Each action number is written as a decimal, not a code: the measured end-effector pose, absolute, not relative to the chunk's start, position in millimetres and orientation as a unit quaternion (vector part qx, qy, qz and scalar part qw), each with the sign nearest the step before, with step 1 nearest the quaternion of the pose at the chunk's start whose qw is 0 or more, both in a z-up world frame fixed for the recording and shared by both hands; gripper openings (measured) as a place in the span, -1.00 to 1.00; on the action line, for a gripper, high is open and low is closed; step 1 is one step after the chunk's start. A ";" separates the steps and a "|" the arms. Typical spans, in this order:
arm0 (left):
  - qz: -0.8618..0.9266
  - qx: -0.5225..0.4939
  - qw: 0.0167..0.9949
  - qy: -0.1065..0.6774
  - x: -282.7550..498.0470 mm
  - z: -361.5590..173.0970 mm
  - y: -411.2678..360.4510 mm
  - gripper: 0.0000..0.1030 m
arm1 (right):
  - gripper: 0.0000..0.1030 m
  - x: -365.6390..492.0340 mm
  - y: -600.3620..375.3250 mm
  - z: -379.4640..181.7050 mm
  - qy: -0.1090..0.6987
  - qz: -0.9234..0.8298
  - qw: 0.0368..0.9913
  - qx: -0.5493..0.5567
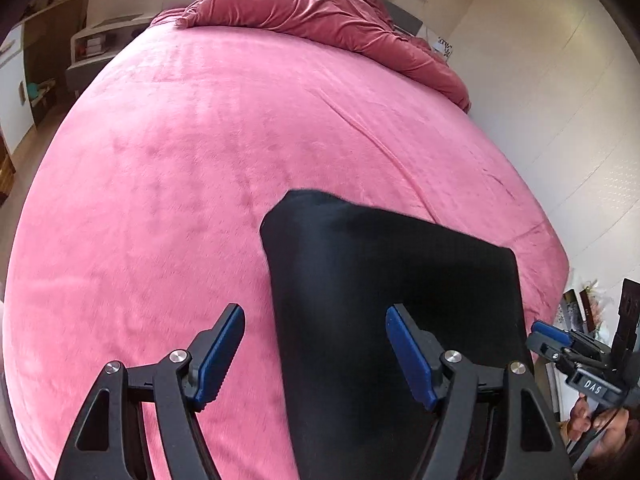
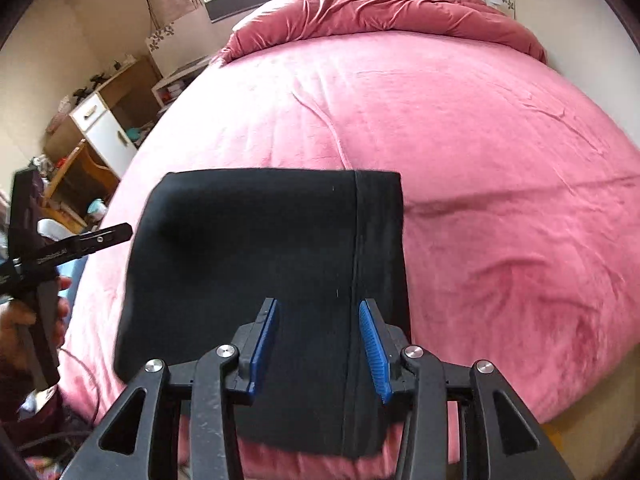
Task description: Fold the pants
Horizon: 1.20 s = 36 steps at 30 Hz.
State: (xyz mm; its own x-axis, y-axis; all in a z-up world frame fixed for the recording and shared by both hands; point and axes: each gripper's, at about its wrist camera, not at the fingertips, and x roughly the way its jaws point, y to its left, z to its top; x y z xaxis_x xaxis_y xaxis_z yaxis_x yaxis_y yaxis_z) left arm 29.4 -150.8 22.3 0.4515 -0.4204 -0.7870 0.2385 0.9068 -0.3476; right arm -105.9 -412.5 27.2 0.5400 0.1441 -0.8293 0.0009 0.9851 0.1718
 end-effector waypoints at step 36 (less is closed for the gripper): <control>-0.292 -0.158 0.791 0.514 5.1 -27.4 -144.9 0.81 | 0.79 -74.5 -477.2 -54.7 0.530 0.133 0.801 0.245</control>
